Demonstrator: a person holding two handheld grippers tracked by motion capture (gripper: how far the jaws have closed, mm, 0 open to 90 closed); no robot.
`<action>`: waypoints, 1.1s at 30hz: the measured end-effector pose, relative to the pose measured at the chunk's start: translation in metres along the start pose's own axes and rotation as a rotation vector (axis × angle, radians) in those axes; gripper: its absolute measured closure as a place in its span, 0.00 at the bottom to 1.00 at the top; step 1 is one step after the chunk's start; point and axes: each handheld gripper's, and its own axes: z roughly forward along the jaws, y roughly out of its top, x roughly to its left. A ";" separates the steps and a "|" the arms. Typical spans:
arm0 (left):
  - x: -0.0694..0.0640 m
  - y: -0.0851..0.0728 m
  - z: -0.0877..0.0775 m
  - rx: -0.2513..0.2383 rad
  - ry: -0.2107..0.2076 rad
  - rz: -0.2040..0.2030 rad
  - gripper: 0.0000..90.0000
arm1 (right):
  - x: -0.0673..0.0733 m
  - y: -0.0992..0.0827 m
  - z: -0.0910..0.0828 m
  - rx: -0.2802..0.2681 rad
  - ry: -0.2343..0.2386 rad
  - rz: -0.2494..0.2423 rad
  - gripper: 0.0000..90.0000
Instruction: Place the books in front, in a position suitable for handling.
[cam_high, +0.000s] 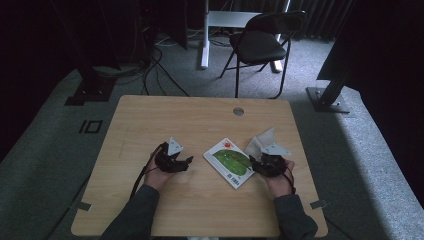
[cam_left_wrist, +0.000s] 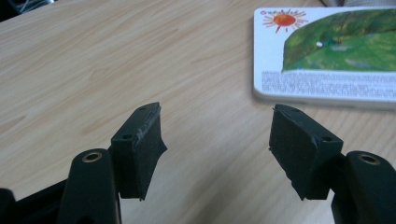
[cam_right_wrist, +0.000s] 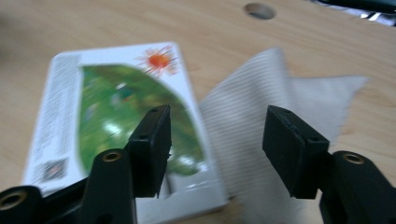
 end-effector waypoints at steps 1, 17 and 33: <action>-0.001 0.002 0.003 0.002 -0.004 0.009 0.39 | 0.004 -0.002 0.000 0.004 0.006 -0.010 0.44; -0.027 0.032 0.049 0.021 -0.074 0.049 0.42 | 0.011 -0.032 0.012 0.107 0.065 0.094 0.33; -0.025 0.030 0.074 0.067 -0.196 -0.039 0.44 | 0.016 -0.039 0.010 0.122 0.092 0.193 0.32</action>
